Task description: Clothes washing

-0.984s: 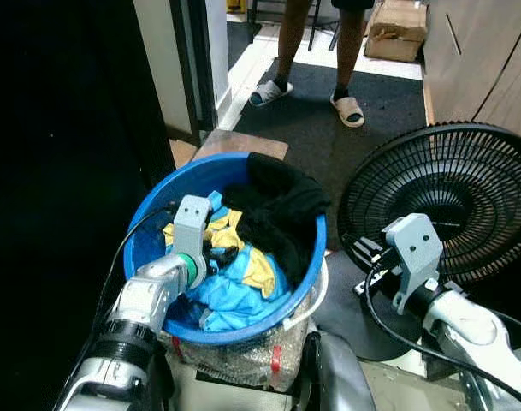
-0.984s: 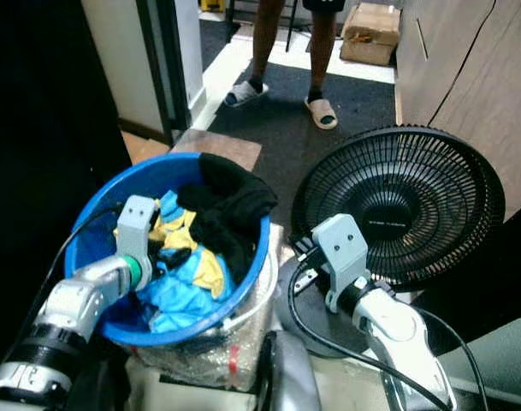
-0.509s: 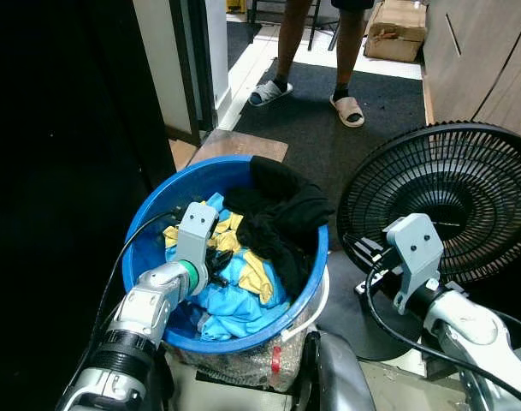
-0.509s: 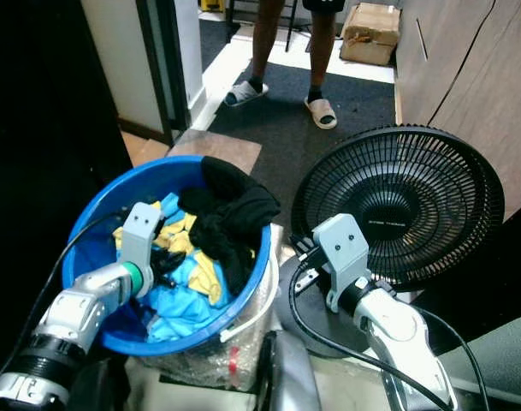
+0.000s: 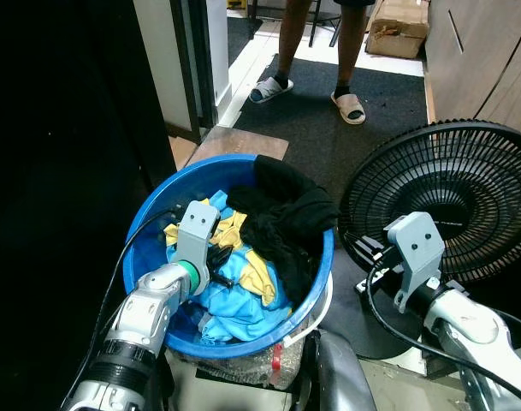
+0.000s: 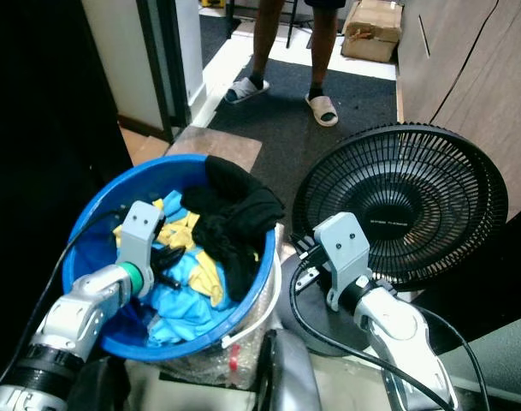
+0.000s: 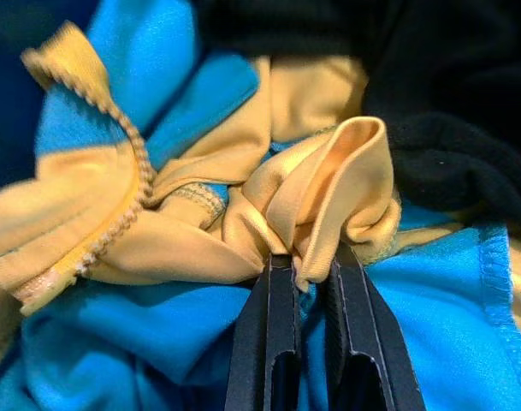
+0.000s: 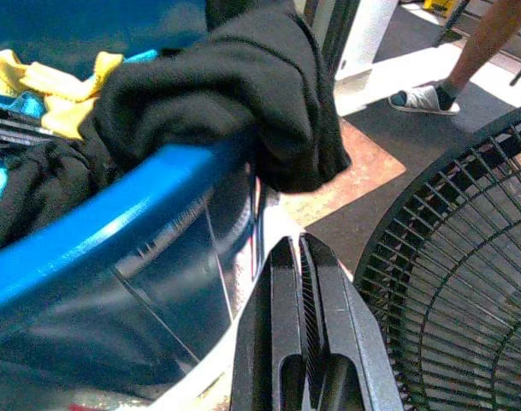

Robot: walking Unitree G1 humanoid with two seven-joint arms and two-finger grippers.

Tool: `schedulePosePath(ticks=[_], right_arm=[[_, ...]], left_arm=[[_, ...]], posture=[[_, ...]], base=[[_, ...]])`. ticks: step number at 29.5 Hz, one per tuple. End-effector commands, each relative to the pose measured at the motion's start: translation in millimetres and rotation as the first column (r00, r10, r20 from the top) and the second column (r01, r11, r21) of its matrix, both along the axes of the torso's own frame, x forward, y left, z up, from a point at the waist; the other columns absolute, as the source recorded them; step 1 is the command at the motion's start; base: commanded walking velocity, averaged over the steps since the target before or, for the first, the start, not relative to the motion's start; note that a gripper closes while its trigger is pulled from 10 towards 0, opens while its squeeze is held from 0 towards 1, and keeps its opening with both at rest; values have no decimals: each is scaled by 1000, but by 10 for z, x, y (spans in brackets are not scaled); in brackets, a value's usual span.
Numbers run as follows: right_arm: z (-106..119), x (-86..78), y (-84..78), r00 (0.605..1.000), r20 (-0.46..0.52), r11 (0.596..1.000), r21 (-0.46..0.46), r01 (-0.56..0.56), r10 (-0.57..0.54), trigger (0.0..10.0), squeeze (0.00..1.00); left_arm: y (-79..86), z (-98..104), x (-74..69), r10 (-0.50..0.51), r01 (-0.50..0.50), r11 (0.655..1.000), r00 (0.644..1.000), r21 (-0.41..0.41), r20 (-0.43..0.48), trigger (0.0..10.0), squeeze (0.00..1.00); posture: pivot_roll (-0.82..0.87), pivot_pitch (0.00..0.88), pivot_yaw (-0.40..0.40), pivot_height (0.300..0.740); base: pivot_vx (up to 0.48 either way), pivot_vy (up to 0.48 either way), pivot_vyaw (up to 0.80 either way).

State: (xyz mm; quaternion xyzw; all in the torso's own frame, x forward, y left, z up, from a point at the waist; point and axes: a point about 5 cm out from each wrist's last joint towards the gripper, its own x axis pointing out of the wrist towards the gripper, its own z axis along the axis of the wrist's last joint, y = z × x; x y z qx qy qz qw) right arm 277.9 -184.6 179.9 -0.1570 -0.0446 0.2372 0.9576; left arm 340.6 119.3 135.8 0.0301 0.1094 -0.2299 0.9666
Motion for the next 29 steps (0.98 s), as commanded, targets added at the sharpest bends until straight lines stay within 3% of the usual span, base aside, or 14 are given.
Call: schedulePosePath(ticks=[1,3,4,5,9,15,17,18,20,21,22,23,27,29], right_arm=[[-23,1,-16,1000,-9,1000,10,13,-12,10000,0],[-20,8,-8,1000,-7,1000,13,12,-12,10000,0],[-20,17,2,1000,-5,1000,17,12,-12,10000,0],[-20,26,13,1000,-3,1000,20,11,-11,10000,0],[-20,26,13,1000,-3,1000,20,11,-11,10000,0],[-19,64,50,1000,5,999,32,8,-8,10000,0],[-19,64,50,1000,5,999,32,8,-8,10000,0],[-9,90,92,1000,15,999,49,9,-10,10000,0],[-9,90,92,1000,15,999,49,9,-10,10000,0],[9,122,140,999,32,997,73,21,-23,10000,0],[9,122,140,999,32,997,73,21,-23,10000,0],[62,179,169,994,72,989,126,77,-86,10000,0],[62,179,169,994,72,989,126,77,-86,10000,0],[212,287,139,956,130,930,301,213,-262,10000,0]], left_arm=[[-58,93,-43,-37,37,999,996,6,84,0,0],[-106,226,-49,-41,44,999,989,-20,140,0,0],[-150,359,-56,-41,51,998,980,-48,193,10000,0],[-191,494,-57,-37,56,996,970,-74,239,10000,0],[-191,494,-57,-37,56,996,970,-74,239,10000,0],[-359,1035,-44,-43,105,985,918,-136,395,10000,0],[-359,1035,-44,-43,105,985,918,-136,395,10000,0],[-419,1266,-23,-40,124,980,889,-156,457,10000,0],[-419,1266,-23,-40,124,980,889,-156,457,10000,0],[-460,1491,-9,-30,136,977,855,-167,518,10000,0],[-460,1491,-9,-30,136,977,855,-167,518,10000,0],[-441,1760,-4,-5,132,976,806,-171,591,10000,0],[-441,1760,-4,-5,132,976,806,-171,591,10000,0],[-265,2067,-22,58,87,979,742,-182,668,10000,0]], posture=[[0,206,35,515],[4,203,36,515],[7,199,36,515],[10,196,36,515],[10,196,36,515],[14,181,36,515],[14,181,36,515],[16,166,40,515],[16,166,40,515],[18,158,42,515],[18,158,42,515],[23,137,49,515],[23,137,49,515],[30,113,55,515]], base=[[0,0,0],[0,0,0],[0,0,0],[0,0,0],[0,0,0],[0,0,0],[0,0,0],[0,0,0],[0,0,0],[0,0,0],[0,0,0],[0,0,0],[0,0,0],[0,0,0]])
